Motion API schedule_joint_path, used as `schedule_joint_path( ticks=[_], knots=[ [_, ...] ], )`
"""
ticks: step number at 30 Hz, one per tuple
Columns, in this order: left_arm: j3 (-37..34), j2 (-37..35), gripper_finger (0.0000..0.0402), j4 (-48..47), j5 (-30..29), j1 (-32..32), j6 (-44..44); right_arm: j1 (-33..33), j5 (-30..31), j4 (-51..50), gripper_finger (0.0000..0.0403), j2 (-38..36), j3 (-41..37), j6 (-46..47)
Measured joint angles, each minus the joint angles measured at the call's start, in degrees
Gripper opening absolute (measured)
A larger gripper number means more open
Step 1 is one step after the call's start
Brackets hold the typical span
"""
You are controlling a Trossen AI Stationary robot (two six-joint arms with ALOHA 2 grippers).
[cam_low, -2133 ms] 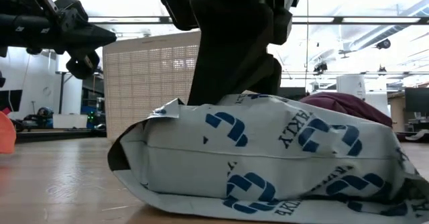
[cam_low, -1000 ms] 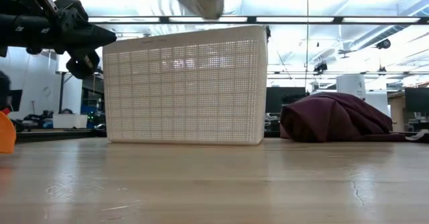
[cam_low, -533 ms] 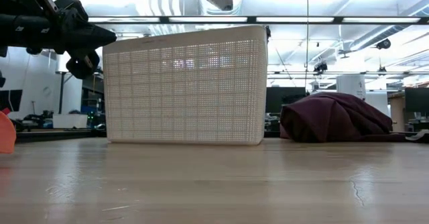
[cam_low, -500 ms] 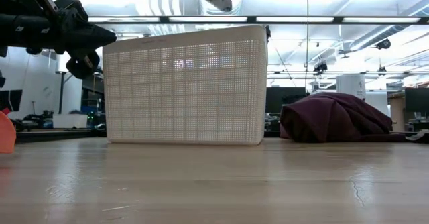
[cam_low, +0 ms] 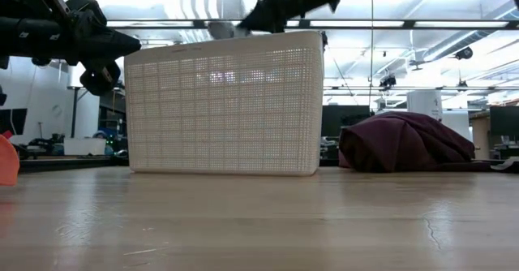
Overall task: Pick & place medical supplies in basket/bin
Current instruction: Put the mailer bag into the bin
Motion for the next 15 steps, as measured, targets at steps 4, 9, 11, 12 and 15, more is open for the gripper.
schedule_joint_path(
  ticks=[4,9,11,12,15],
  knots=[
    [0.00,0.00,0.0006,-0.01,0.01,0.01,0.00,-1.01,-3.86,4.74,0.0008,3.65,-0.01,-2.10],
    [0.00,0.00,0.0006,-0.01,0.01,0.01,0.00,-1.02,-6.15,9.26,0.0008,7.43,0.01,-0.60],
    [0.00,0.01,0.0006,-0.02,0.01,0.01,0.00,-1.10,-6.00,10.04,0.0008,8.68,0.01,-0.51],
    [0.00,0.02,0.0006,-0.02,0.01,0.01,0.00,-1.17,-5.82,9.91,0.0008,9.23,0.07,-0.43],
    [0.00,0.02,0.0006,-0.02,0.00,0.00,0.00,-1.16,-5.63,9.75,0.0009,10.96,0.98,-0.30]
  ],
)
